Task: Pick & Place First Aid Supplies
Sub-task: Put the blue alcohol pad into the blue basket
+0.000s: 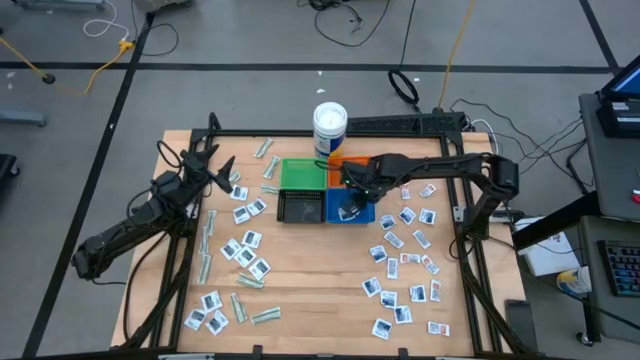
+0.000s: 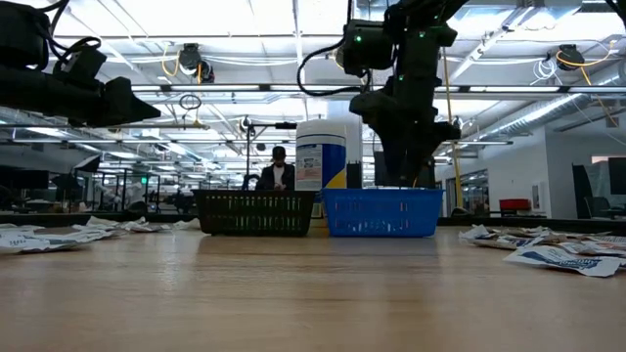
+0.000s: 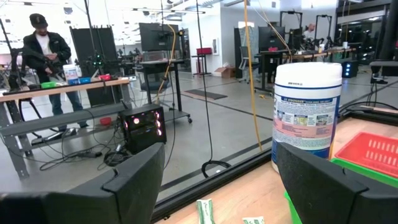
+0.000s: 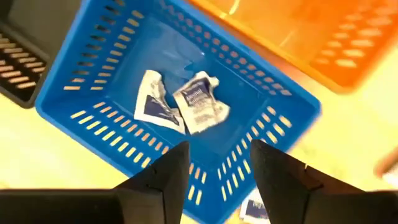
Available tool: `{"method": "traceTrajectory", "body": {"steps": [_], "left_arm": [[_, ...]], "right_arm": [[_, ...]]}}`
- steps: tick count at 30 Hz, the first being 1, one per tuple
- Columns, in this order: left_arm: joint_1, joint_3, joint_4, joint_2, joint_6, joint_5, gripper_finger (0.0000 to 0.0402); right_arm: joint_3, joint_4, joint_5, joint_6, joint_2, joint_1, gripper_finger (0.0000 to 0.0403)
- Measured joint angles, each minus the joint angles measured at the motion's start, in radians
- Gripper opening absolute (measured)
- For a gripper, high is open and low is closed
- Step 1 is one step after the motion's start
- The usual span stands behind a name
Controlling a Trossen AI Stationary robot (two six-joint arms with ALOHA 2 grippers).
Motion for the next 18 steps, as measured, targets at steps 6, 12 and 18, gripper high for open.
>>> {"method": "traceTrajectory", "body": {"steps": [6, 12, 18], "left_arm": [[0.000, 0.000, 0.000, 0.000, 0.000, 0.000, 0.0308], [0.000, 0.000, 0.000, 0.000, 0.000, 0.000, 0.0308], [0.000, 0.000, 0.000, 0.000, 0.000, 0.000, 0.0308]], "right_arm": [[0.000, -0.070, 0.002, 0.165, -0.017, 0.000, 0.0160], [-0.028, -0.098, 0.029, 0.248, -0.042, -0.007, 0.0160], [-0.104, -0.124, 0.031, 0.341, -0.123, -0.035, 0.0160]]}}
